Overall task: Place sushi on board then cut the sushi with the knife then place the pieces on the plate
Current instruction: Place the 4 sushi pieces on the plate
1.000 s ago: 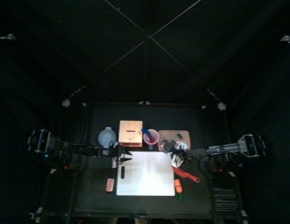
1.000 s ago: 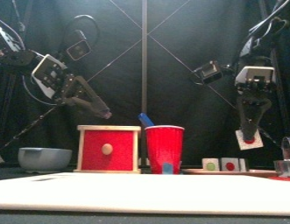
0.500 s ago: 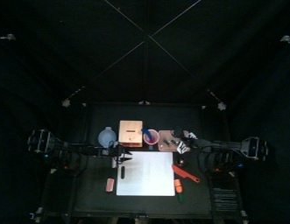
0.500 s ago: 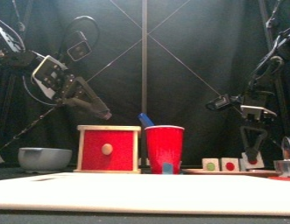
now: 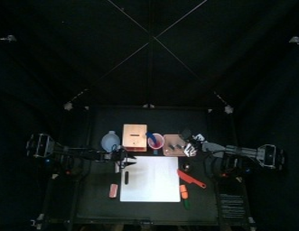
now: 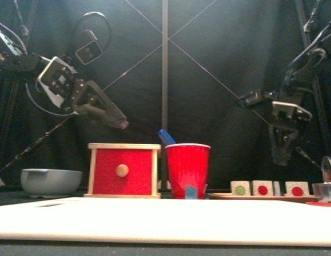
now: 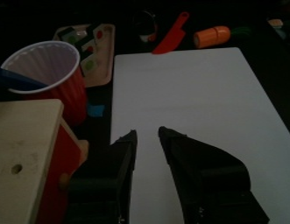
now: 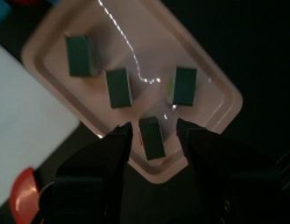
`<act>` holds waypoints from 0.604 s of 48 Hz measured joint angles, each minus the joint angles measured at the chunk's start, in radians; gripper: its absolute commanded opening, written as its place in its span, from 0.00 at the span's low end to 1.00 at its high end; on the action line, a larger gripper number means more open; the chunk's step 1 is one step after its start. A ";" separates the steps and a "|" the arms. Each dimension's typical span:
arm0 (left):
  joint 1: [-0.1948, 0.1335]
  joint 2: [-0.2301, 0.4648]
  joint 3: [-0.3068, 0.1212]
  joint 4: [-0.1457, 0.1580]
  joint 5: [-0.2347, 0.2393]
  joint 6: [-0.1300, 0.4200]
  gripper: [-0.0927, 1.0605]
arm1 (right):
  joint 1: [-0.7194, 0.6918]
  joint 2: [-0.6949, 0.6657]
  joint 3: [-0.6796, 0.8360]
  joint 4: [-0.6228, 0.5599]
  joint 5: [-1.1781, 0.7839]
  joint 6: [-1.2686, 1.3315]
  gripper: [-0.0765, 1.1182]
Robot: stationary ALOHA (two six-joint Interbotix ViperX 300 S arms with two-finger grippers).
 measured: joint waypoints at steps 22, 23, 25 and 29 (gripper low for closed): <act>-0.002 -0.040 0.006 0.000 0.000 -0.002 0.69 | 0.150 0.020 -0.060 -0.199 -0.364 0.003 0.74; -0.002 -0.040 0.008 0.000 -0.002 -0.002 0.68 | 0.149 0.028 -0.060 -0.201 -0.365 0.003 0.74; -0.002 -0.040 0.008 0.000 0.000 -0.002 0.69 | 0.150 0.040 -0.063 -0.206 -0.368 0.003 0.74; -0.003 -0.040 0.008 0.000 0.000 -0.002 0.69 | 0.147 0.054 -0.064 -0.207 -0.370 0.005 0.74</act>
